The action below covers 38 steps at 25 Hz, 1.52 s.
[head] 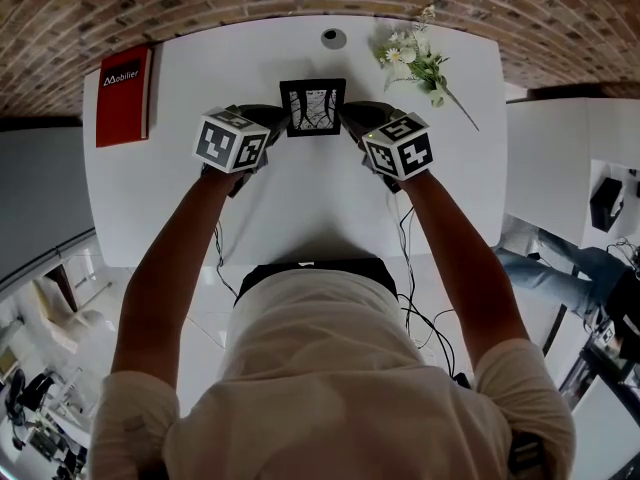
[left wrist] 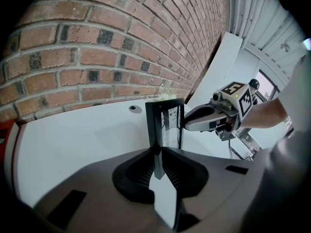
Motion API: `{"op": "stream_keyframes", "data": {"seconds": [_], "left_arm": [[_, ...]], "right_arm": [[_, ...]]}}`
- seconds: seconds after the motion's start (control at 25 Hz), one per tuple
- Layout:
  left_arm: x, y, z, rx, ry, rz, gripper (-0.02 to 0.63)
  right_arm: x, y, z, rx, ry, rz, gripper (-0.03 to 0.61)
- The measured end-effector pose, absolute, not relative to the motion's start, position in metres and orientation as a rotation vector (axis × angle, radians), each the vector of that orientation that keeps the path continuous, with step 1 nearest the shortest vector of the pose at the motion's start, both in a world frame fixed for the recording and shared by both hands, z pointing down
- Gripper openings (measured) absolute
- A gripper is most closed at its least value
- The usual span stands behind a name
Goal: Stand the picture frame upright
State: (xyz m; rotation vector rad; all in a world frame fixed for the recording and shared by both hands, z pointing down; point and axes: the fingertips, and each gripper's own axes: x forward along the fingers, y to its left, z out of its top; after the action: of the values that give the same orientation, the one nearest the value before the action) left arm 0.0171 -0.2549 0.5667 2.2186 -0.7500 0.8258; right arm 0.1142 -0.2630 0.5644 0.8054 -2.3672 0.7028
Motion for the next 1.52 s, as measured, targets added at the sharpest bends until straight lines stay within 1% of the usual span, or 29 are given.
{"op": "stream_keyframes", "data": {"seconds": [0.56,1.52], "left_arm": [[0.017,-0.275,0.565,2.278,-0.836,0.905,0.041],[0.016,-0.283,0.571,2.333,-0.924,0.92,0.049]], "right_arm": [[0.115,-0.282,0.561,0.822,-2.384,0.437,0.032],[0.112,-0.275,0.57,0.838,-2.326,0.168,0.025]]}}
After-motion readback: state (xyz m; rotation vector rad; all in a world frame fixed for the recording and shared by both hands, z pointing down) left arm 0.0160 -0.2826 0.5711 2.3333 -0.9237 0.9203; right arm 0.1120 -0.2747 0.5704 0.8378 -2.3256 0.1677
